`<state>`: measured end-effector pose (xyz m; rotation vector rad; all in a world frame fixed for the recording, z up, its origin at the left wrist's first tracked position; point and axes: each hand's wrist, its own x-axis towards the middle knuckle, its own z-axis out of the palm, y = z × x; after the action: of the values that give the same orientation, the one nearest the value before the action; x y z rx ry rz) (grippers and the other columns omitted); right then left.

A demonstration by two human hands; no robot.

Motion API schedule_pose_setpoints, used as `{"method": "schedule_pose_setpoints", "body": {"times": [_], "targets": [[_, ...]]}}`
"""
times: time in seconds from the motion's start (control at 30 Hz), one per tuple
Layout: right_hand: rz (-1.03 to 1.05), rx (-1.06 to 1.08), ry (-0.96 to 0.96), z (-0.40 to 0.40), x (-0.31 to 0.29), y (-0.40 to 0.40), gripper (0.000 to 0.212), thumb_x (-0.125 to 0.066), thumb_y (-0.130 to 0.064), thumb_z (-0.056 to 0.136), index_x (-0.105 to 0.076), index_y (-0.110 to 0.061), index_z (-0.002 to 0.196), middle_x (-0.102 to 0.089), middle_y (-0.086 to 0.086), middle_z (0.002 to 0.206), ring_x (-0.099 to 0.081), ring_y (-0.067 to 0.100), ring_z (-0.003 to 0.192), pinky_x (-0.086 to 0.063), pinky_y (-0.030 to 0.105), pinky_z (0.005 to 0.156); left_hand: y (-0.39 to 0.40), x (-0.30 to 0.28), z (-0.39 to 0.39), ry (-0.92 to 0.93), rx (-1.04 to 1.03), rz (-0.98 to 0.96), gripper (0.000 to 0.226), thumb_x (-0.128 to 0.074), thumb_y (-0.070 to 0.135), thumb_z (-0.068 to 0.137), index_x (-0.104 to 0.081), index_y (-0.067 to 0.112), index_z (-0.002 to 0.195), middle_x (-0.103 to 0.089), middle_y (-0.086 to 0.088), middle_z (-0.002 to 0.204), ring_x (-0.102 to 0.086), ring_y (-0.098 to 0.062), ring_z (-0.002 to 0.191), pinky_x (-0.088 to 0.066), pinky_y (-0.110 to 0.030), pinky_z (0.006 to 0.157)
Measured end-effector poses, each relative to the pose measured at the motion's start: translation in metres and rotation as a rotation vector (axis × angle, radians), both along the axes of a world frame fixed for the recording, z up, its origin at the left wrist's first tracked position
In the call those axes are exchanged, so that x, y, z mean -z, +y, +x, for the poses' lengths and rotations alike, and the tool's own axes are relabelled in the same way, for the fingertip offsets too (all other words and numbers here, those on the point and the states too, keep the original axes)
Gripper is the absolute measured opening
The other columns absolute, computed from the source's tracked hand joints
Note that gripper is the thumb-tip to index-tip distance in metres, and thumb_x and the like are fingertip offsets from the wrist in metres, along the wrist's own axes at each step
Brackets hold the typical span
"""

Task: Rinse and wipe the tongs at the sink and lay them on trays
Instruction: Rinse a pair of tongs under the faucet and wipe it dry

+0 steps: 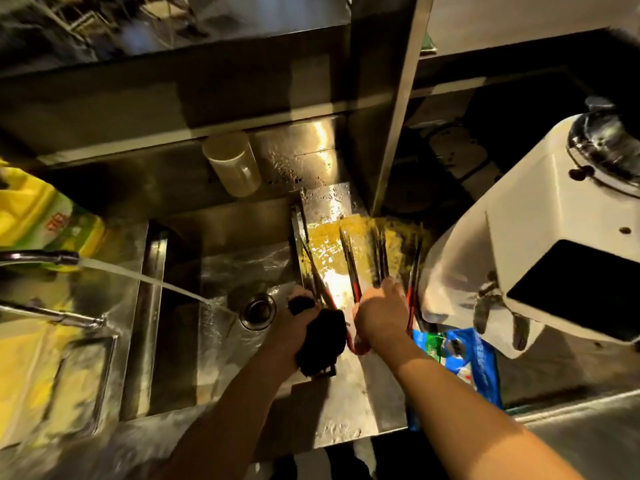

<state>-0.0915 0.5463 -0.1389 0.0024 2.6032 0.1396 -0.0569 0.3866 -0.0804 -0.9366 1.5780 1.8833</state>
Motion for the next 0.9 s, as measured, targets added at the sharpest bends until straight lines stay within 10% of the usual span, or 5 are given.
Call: {"method": "schedule_pose_setpoints", "body": {"times": [0.27,0.5,0.63,0.8,0.9], "targets": [[-0.016,0.037,0.044,-0.001,0.0,-0.007,0.037,-0.059,-0.03,0.083,-0.063,-0.02,0.119,-0.052,0.012,0.136,-0.042,0.032,0.129,-0.036,0.039,0.102,-0.008,0.0,0.009,0.012,-0.075,0.068,0.038,-0.058,0.009,0.095,-0.054,0.0,0.132,-0.062,-0.017,0.095,-0.064,-0.027,0.072,-0.049,-0.034,0.059],[-0.294,0.166,0.355,0.005,-0.025,-0.009,0.023,-0.048,-0.008,0.091,-0.051,-0.008,0.114,-0.069,0.013,0.103,-0.066,0.033,0.094,-0.047,0.036,0.071,-0.026,0.005,0.017,0.026,-0.042,0.117,0.022,-0.052,0.012,0.098,-0.054,-0.002,0.115,-0.062,-0.004,0.057,-0.062,-0.017,0.042,-0.048,-0.025,0.041],[-0.416,0.212,0.434,0.008,-0.042,-0.012,0.047,-0.042,-0.001,0.091,-0.033,0.0,0.137,-0.071,0.015,0.092,-0.067,0.034,0.082,-0.041,0.036,0.062,-0.04,0.004,0.018,0.047,-0.077,0.103,0.023,-0.059,0.012,0.095,-0.062,0.004,0.117,-0.071,-0.016,0.098,-0.072,-0.03,0.083,-0.057,-0.034,0.065],[-0.744,0.444,0.378,0.007,-0.076,-0.035,0.054,-0.055,-0.056,0.089,-0.037,-0.016,0.121,-0.066,0.012,0.101,-0.065,0.035,0.094,-0.045,0.037,0.077,-0.067,-0.006,0.021,0.086,-0.115,0.123,0.011,-0.067,0.014,0.091,-0.068,0.008,0.1,-0.076,-0.014,0.086,-0.075,-0.03,0.075,-0.057,-0.034,0.059],[-0.736,0.417,0.206,0.002,-0.085,-0.057,0.078,-0.079,-0.047,0.073,-0.037,-0.008,0.126,-0.063,0.014,0.114,-0.063,0.035,0.104,-0.044,0.032,0.075,-0.094,-0.014,0.027,0.118,-0.16,0.166,0.009,-0.063,0.012,0.093,-0.068,0.005,0.094,-0.076,-0.012,0.074,-0.075,-0.024,0.061,-0.055,-0.028,0.048]]}}
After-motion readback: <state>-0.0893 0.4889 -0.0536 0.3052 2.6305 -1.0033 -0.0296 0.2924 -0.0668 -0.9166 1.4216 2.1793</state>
